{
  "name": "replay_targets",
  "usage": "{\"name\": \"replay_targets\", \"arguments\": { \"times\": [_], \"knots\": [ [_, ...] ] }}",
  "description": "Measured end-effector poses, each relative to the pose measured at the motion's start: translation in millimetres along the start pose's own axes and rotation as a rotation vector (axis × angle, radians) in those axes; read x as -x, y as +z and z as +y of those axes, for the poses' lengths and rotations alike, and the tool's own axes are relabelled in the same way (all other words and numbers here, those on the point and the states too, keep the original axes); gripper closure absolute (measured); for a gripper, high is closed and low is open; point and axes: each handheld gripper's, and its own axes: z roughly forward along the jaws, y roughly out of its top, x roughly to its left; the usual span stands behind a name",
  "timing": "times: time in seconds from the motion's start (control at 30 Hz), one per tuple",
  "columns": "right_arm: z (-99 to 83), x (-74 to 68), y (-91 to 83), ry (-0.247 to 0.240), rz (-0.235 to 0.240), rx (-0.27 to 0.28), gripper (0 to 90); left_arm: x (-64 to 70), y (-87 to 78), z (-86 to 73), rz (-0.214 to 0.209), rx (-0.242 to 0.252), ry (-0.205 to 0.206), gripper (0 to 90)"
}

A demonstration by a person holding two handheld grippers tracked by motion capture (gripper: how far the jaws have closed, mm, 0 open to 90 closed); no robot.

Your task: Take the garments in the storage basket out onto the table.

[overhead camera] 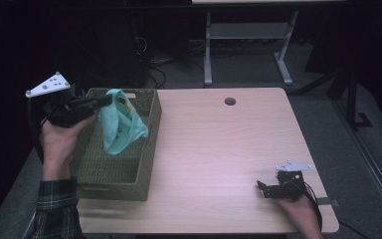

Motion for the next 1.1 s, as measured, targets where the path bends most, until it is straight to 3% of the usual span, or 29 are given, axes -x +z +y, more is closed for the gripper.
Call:
{"name": "replay_targets", "arguments": {
  "times": [0.43, 0.83, 1.1],
  "knots": [
    [0.0, 0.4, -0.1, 0.003, 0.002, 0.002, 4.5, 19.2, 12.8, 22.1, -0.101, 0.072, -0.004, 87.8],
    [-0.1, 0.3, 0.0, -0.002, 0.0, 0.001, 4.6, 48.4, 47.3, 34.7, -0.234, 0.094, -0.005, 87.8],
    [-0.1, 0.5, -0.1, 0.001, 0.002, 0.001, 4.6, 66.9, 74.1, 30.2, -0.304, 0.089, -0.014, 87.8]
  ]
}}
